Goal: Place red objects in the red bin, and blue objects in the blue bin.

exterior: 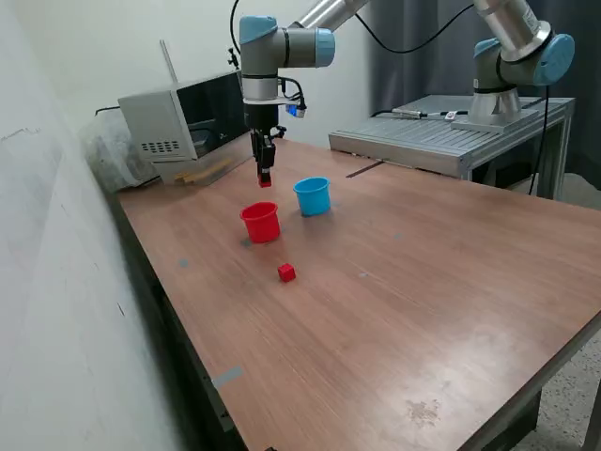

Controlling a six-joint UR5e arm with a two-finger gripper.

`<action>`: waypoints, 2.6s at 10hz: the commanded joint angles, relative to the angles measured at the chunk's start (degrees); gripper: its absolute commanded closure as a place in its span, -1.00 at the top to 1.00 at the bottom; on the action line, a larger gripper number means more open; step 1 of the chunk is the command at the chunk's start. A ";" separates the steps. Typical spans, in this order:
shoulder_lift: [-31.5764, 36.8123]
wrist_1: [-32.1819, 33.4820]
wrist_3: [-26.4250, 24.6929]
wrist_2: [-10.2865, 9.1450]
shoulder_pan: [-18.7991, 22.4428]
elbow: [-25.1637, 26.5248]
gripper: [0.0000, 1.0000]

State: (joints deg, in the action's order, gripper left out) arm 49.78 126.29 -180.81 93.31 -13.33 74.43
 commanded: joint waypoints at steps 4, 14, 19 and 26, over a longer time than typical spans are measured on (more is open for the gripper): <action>-3.02 4.12 -0.07 -0.23 -0.12 -1.04 -1.00; 5.04 2.39 2.38 -0.23 0.57 0.88 1.00; 12.44 -2.01 2.74 -0.32 12.15 1.94 1.00; -7.11 0.79 1.95 -1.90 13.85 -9.90 1.00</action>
State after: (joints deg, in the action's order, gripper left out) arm 48.71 125.77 -178.74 91.37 0.55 67.85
